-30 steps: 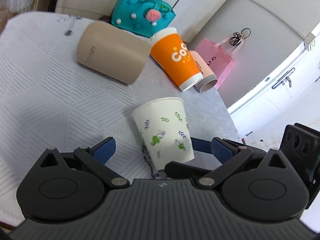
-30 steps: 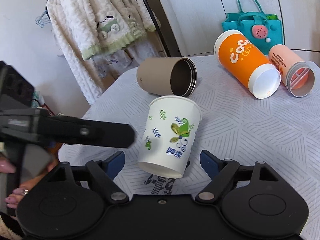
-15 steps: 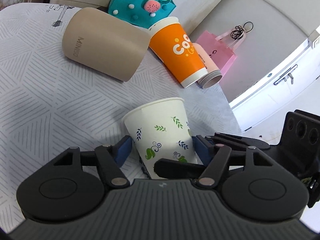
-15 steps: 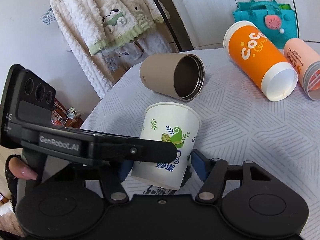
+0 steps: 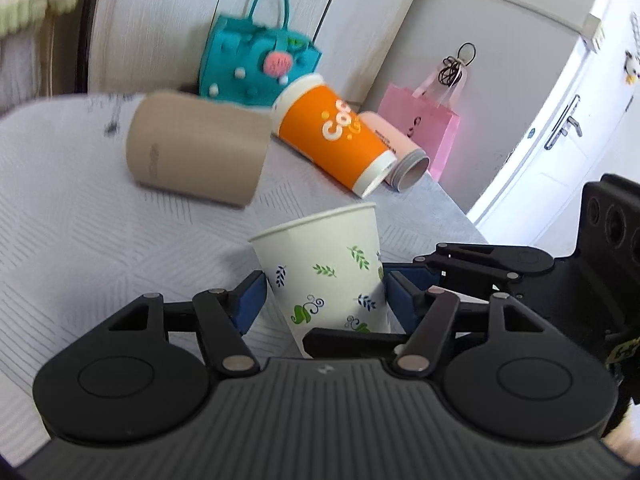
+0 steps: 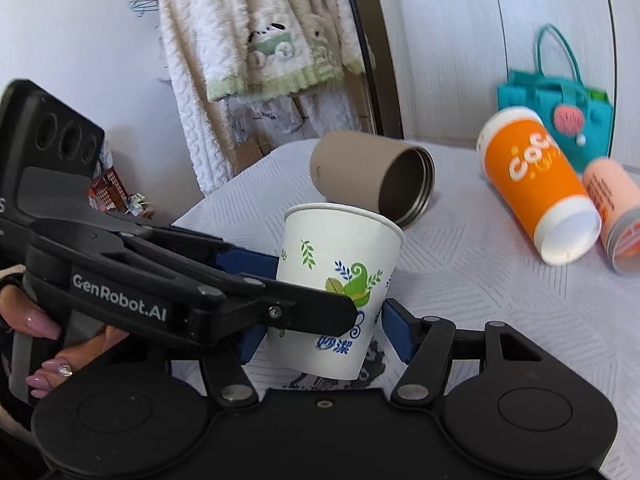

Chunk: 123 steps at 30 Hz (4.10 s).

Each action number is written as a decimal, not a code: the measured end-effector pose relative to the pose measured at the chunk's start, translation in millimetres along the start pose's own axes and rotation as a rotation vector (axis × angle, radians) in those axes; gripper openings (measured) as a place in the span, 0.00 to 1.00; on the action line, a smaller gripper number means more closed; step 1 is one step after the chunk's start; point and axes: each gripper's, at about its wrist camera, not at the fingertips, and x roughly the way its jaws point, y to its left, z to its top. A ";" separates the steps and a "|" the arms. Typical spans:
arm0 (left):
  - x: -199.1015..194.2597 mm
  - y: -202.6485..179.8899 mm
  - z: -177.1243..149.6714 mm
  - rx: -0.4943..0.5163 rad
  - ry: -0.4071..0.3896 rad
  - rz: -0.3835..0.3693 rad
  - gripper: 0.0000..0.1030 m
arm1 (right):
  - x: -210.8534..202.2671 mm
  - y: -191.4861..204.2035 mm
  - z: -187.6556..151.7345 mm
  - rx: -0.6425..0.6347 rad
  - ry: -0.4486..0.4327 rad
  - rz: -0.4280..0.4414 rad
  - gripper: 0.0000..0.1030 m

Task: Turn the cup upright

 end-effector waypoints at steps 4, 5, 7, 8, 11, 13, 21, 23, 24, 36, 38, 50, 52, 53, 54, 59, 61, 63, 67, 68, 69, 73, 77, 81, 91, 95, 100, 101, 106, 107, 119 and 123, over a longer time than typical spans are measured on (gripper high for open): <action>-9.1 11.7 -0.7 0.027 -0.032 -0.031 0.61 | 5.3 2.8 -2.6 0.013 -0.053 -0.021 0.65; -9.3 14.4 -0.8 0.027 -0.034 -0.032 0.60 | 7.1 4.5 -3.3 0.014 -0.068 -0.024 0.64; -10.2 19.2 -1.7 0.029 -0.044 -0.031 0.61 | 9.9 8.3 -4.6 0.005 -0.090 -0.034 0.64; -11.4 18.4 -3.0 0.033 -0.053 -0.028 0.61 | 10.9 11.1 -5.1 -0.009 -0.101 -0.041 0.64; -18.8 17.7 -3.5 0.089 -0.099 -0.022 0.61 | 16.8 25.5 -6.4 -0.105 -0.139 -0.097 0.64; -21.9 20.2 -1.7 0.102 -0.120 -0.029 0.61 | 21.9 34.5 -7.0 -0.178 -0.153 -0.153 0.64; -21.1 25.0 -0.2 0.179 -0.185 0.050 0.60 | 38.7 44.1 10.2 -0.250 -0.158 -0.203 0.64; -21.6 28.6 -0.9 0.191 -0.199 0.054 0.60 | 43.7 45.2 12.9 -0.255 -0.159 -0.211 0.64; -21.4 29.9 -1.1 0.196 -0.204 0.053 0.60 | 45.8 45.7 13.1 -0.261 -0.162 -0.217 0.64; -18.4 27.3 -7.6 0.231 -0.190 0.047 0.58 | 48.8 51.6 4.4 -0.287 -0.136 -0.253 0.65; -17.6 26.6 -7.5 0.219 -0.179 0.045 0.58 | 46.8 50.4 3.9 -0.275 -0.133 -0.255 0.66; -38.8 23.8 -13.4 0.092 -0.157 0.085 0.65 | 18.9 49.6 -9.1 -0.172 -0.169 -0.279 0.78; -49.2 19.7 -12.6 0.076 -0.182 0.113 0.67 | 10.7 53.2 -9.2 -0.151 -0.187 -0.287 0.82; -54.2 17.2 -12.3 0.074 -0.191 0.123 0.70 | 6.1 55.8 -8.6 -0.140 -0.196 -0.291 0.83; -59.0 14.9 -12.1 0.071 -0.196 0.130 0.72 | 2.3 57.7 -8.8 -0.135 -0.202 -0.294 0.84; -86.7 2.7 -14.3 0.076 -0.221 0.174 0.78 | -18.0 68.6 -9.7 -0.122 -0.222 -0.328 0.88; -96.8 -1.8 -15.7 0.076 -0.225 0.188 0.81 | -26.6 72.1 -10.2 -0.112 -0.231 -0.343 0.90; -104.8 -6.6 -17.8 0.072 -0.224 0.220 0.84 | -35.6 74.4 -10.7 -0.090 -0.241 -0.357 0.91; -116.8 -20.9 -25.4 0.095 -0.230 0.283 0.87 | -51.7 79.0 -13.6 -0.052 -0.250 -0.378 0.91; -120.0 -23.4 -27.2 0.094 -0.227 0.285 0.87 | -55.0 80.6 -14.8 -0.048 -0.252 -0.382 0.91; -122.8 -25.4 -29.0 0.092 -0.227 0.283 0.87 | -59.0 82.5 -15.9 -0.046 -0.256 -0.390 0.92; -134.2 -33.4 -36.5 0.095 -0.229 0.289 0.90 | -72.1 90.4 -21.2 -0.042 -0.268 -0.421 0.96; -142.5 -39.6 -44.1 0.094 -0.234 0.302 0.90 | -84.0 97.5 -27.3 -0.038 -0.287 -0.458 1.00; -149.1 -42.9 -51.2 0.084 -0.229 0.323 0.93 | -92.2 104.5 -30.7 -0.015 -0.296 -0.538 1.00; -150.4 -38.4 -62.0 0.039 -0.179 0.348 1.00 | -103.2 112.0 -39.8 0.032 -0.291 -0.617 1.00; -149.7 -37.9 -64.5 0.031 -0.173 0.379 1.00 | -107.2 117.4 -41.6 0.048 -0.293 -0.676 1.00; -147.6 -40.8 -67.4 0.052 -0.159 0.423 1.00 | -106.8 118.7 -43.7 0.070 -0.275 -0.697 1.00; -147.5 -41.0 -67.7 0.048 -0.155 0.424 1.00 | -106.4 118.9 -44.4 0.075 -0.271 -0.695 1.00; -148.9 -39.2 -71.7 0.028 -0.153 0.424 1.00 | -104.7 118.3 -47.9 0.099 -0.251 -0.682 1.00; -148.6 -39.3 -72.5 0.029 -0.152 0.432 1.00 | -104.3 118.0 -48.0 0.102 -0.249 -0.682 1.00; -147.1 -36.7 -74.1 0.033 -0.160 0.461 1.00 | -104.2 118.3 -49.8 0.109 -0.241 -0.703 1.00; -149.0 -37.7 -75.8 0.035 -0.189 0.473 1.00 | -106.4 116.9 -50.2 0.120 -0.244 -0.706 1.00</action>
